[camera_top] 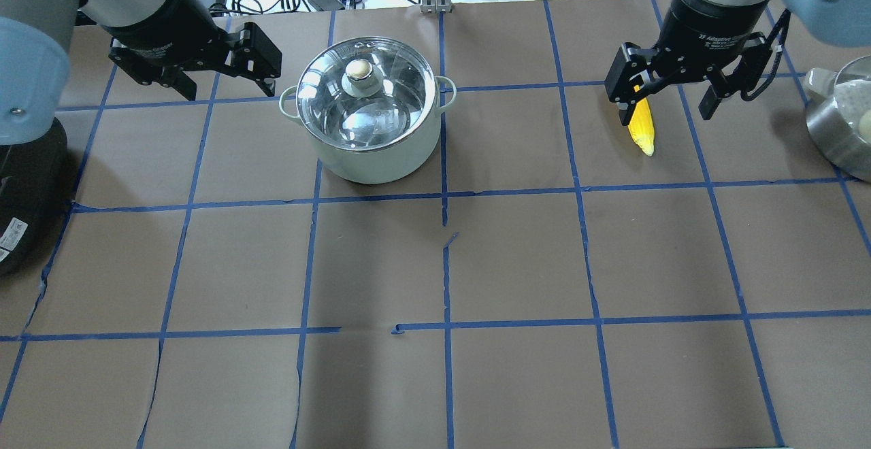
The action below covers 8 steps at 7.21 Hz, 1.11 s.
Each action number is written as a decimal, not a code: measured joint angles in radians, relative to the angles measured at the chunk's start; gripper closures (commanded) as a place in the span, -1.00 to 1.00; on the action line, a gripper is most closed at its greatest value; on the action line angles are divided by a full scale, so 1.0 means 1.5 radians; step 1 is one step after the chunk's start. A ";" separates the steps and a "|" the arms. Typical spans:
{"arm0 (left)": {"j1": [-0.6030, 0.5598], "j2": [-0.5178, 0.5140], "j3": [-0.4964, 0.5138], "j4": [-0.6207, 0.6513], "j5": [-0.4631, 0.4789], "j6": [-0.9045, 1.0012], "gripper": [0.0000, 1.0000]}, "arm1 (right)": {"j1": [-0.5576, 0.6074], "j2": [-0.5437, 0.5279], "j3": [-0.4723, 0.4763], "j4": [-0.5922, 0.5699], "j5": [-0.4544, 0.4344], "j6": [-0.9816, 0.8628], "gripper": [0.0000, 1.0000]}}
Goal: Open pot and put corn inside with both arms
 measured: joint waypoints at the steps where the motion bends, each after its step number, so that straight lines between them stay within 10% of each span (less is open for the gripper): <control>1: 0.000 0.000 0.000 0.000 0.000 0.000 -1.00 | 0.000 0.000 0.000 -0.002 0.000 0.000 -1.00; 8: 0.000 -0.002 0.002 -0.002 0.002 -0.001 -1.00 | -0.007 0.017 0.000 -0.089 0.002 0.012 -1.00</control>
